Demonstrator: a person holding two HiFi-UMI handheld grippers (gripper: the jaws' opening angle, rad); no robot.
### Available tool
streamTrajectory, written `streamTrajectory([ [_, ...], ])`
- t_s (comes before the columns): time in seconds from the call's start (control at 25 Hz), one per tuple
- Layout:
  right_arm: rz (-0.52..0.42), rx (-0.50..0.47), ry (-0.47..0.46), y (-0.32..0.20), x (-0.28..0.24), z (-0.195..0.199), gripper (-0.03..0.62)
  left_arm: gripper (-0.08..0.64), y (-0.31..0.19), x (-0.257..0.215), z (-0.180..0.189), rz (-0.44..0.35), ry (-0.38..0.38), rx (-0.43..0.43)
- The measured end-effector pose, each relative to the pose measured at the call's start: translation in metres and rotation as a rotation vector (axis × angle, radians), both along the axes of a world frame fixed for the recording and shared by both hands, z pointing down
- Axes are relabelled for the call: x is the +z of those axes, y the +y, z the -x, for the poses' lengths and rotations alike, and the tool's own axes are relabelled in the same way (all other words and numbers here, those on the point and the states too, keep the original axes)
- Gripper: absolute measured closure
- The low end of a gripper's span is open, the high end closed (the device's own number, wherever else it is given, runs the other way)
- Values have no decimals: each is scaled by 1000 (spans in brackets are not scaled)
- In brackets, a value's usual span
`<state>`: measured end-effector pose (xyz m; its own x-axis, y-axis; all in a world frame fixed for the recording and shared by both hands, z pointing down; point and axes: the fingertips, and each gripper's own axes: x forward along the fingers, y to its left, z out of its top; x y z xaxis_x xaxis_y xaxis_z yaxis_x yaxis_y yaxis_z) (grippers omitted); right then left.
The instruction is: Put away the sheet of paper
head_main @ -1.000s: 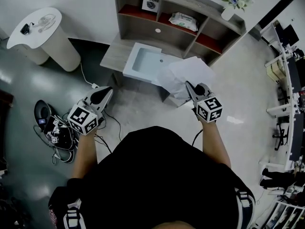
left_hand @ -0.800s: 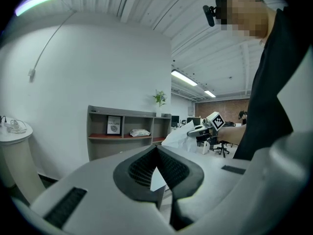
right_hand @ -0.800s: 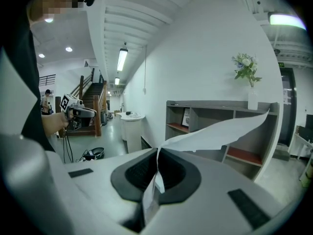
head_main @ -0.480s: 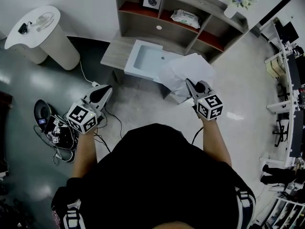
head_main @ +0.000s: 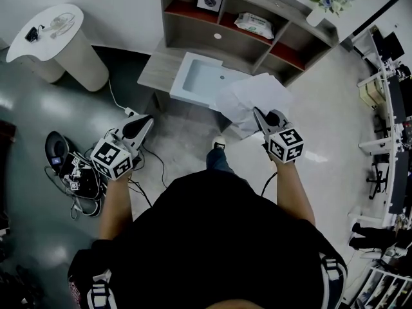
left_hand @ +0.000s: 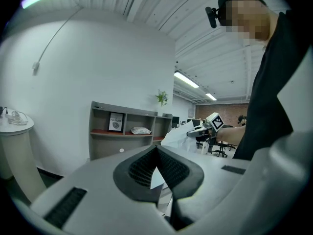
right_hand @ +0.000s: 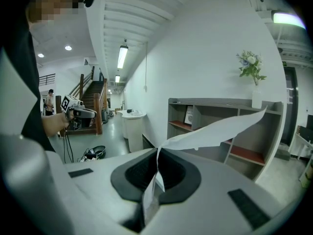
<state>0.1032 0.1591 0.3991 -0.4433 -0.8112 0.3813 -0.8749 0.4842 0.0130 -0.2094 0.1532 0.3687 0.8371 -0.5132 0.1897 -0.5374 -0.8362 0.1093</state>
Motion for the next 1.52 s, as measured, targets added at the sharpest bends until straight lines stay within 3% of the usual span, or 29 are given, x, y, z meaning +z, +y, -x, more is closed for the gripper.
streamTrajectory([
  [0.76,22,-22,-47,-27,26,-8,577,540,-17,16,-12,15,-70,-30],
  [1.52,37,-48,-59,-85,34,-23,577,540,-65,21,-37,29,-67,-18],
])
